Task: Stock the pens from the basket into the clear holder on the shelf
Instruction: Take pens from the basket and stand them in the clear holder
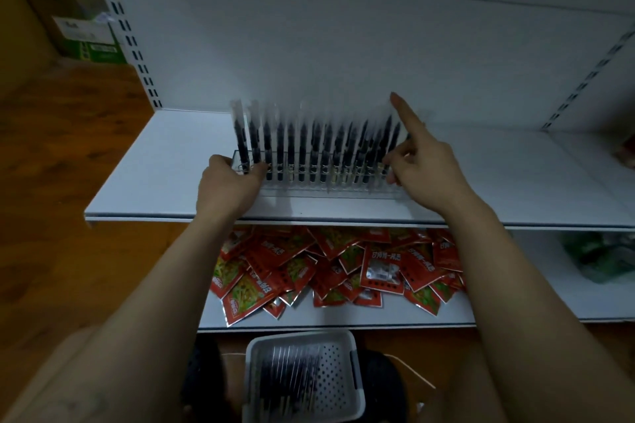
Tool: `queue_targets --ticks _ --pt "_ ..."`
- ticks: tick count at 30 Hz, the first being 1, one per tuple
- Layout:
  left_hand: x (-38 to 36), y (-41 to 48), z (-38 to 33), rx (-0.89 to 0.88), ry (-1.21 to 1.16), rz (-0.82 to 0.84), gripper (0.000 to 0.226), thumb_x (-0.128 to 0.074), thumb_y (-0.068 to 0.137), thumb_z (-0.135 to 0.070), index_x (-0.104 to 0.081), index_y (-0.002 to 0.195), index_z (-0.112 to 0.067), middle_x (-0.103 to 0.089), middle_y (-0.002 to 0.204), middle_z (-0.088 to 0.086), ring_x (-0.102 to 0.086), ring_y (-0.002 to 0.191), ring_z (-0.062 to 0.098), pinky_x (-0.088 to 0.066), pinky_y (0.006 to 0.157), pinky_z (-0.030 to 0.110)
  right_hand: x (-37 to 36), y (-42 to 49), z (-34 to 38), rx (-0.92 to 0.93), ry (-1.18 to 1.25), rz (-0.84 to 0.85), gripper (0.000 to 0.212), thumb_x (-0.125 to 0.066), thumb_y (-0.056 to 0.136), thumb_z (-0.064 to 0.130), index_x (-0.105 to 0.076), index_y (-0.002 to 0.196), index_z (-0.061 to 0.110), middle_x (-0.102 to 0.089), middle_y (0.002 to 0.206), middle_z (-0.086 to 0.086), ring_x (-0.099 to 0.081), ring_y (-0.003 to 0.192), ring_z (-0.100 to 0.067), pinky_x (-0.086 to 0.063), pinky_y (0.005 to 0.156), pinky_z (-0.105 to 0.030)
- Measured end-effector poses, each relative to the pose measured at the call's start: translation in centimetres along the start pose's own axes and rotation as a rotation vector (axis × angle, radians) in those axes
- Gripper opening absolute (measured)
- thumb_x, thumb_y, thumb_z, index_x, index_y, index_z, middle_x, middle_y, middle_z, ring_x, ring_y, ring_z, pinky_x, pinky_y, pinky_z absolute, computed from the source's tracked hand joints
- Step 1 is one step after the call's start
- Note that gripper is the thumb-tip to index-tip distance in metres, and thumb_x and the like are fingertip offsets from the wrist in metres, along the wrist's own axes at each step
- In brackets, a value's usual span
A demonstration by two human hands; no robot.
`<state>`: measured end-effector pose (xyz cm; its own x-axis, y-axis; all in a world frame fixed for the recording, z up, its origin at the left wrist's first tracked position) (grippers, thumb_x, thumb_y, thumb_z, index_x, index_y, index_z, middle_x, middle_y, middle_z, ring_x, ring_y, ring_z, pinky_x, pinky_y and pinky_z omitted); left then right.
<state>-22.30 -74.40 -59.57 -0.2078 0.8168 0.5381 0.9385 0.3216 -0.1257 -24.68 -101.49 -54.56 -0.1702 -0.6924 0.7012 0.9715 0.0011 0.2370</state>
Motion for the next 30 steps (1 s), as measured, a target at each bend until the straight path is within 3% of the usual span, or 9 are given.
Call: queue_targets --ticks 2,5,8,14,19,22,24,27,30 --pt "0.2 -0.1 0.0 0.009 -0.014 0.002 0.072 -0.066 0.084 -0.049 -0.039 0.135 -0.006 -0.051 0.132 0.014 -0.052 0.116 0.032 -0.044 0.09 0.039 -0.6 -0.1 0.5 0.031 -0.046 -0.003 0.077 -0.043 0.097 0.008 -0.009 0.146 0.056 -0.062 0.075 -0.022 -0.062 0.065 -0.032 -0.057 0.067 -0.044" --pt "0.5 -0.5 0.1 0.027 -0.024 0.007 0.076 -0.066 0.083 -0.052 -0.039 0.137 -0.006 -0.048 0.138 0.014 -0.048 0.122 0.032 -0.038 0.085 0.035 -1.3 -0.2 1.0 0.075 -0.095 -0.05 0.075 -0.04 0.096 0.006 -0.012 0.148 0.052 -0.051 0.059 -0.015 -0.053 0.055 -0.035 -0.051 0.057 -0.045" --pt "0.6 -0.7 0.4 0.033 -0.034 0.004 0.079 -0.067 0.082 -0.055 -0.04 0.138 -0.007 -0.047 0.14 0.013 -0.047 0.124 0.032 -0.039 0.085 0.036 -1.2 -0.4 0.6 0.074 -0.043 -0.105 0.072 -0.041 0.096 0.006 -0.019 0.146 0.054 -0.057 0.067 -0.017 -0.057 0.06 -0.034 -0.056 0.064 -0.046" --pt "0.4 -0.6 0.6 0.043 -0.065 0.0 0.074 -0.067 0.082 -0.053 -0.042 0.136 -0.008 -0.049 0.137 0.013 -0.049 0.12 0.032 -0.042 0.089 0.039 -0.4 -1.1 -0.9 -0.018 0.151 -0.148 0.065 -0.044 0.095 -0.002 -0.04 0.141 0.044 -0.061 0.101 -0.007 -0.065 0.082 -0.034 -0.058 0.078 -0.038" --pt "0.3 -0.1 0.3 0.031 -0.077 0.002 0.069 -0.068 0.084 -0.047 -0.042 0.135 -0.008 -0.049 0.135 0.013 -0.05 0.118 0.031 -0.042 0.088 0.038 -0.6 -1.4 -1.0 -0.016 0.138 -0.159 0.068 -0.046 0.096 0.003 -0.03 0.145 0.047 -0.062 0.098 -0.009 -0.066 0.079 -0.031 -0.054 0.067 -0.023" --pt "0.3 -0.4 0.5 0.008 -0.044 -0.016 0.073 -0.068 0.084 -0.048 -0.04 0.137 -0.007 -0.049 0.136 0.014 -0.05 0.121 0.032 -0.044 0.094 0.042 -0.7 -2.2 -0.6 -0.029 0.165 -0.209 0.068 -0.051 0.097 0.008 -0.027 0.144 0.051 -0.061 0.092 -0.006 -0.065 0.075 -0.031 -0.058 0.071 -0.027" --pt "0.4 -1.0 0.8 -0.037 -0.021 -0.04 0.075 -0.068 0.083 -0.05 -0.04 0.137 -0.008 -0.049 0.137 0.014 -0.05 0.122 0.032 -0.045 0.096 0.044 -0.8 -3.3 -0.1 -0.061 0.202 -0.207 0.062 -0.052 0.097 0.009 -0.034 0.144 0.045 -0.06 0.091 -0.006 -0.065 0.074 -0.03 -0.058 0.068 -0.029" --pt "0.8 -3.0 1.5 -0.143 0.027 -0.117 0.073 -0.066 0.083 -0.051 -0.04 0.137 -0.009 -0.048 0.136 0.012 -0.047 0.124 0.03 -0.045 0.098 0.045 -1.5 -5.2 0.7 -0.125 0.235 -0.14 0.047 -0.05 0.097 0.006 -0.047 0.139 0.027 -0.062 0.091 -0.005 -0.064 0.07 -0.02 -0.052 0.057 -0.014" --pt "0.6 -5.6 2.5 -0.221 0.028 -0.144 0.065 -0.068 0.084 -0.045 -0.044 0.134 -0.011 -0.049 0.133 0.01 -0.049 0.121 0.027 -0.046 0.098 0.046 -2.9 -6.9 1.2 -0.17 0.166 -0.045 0.03 -0.05 0.097 0.009 -0.062 0.123 0.02 -0.067 0.086 -0.003 -0.066 0.063 -0.011 -0.057 0.06 -0.026"
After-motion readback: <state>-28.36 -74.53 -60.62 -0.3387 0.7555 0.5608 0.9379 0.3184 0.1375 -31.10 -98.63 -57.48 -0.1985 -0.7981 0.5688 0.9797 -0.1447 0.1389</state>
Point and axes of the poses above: each hand's wrist, its own y-axis towards the middle knuckle, its own x-axis out of the back of the hand, z = x × y, the point moved 2 cm from there along y, towards the middle knuckle
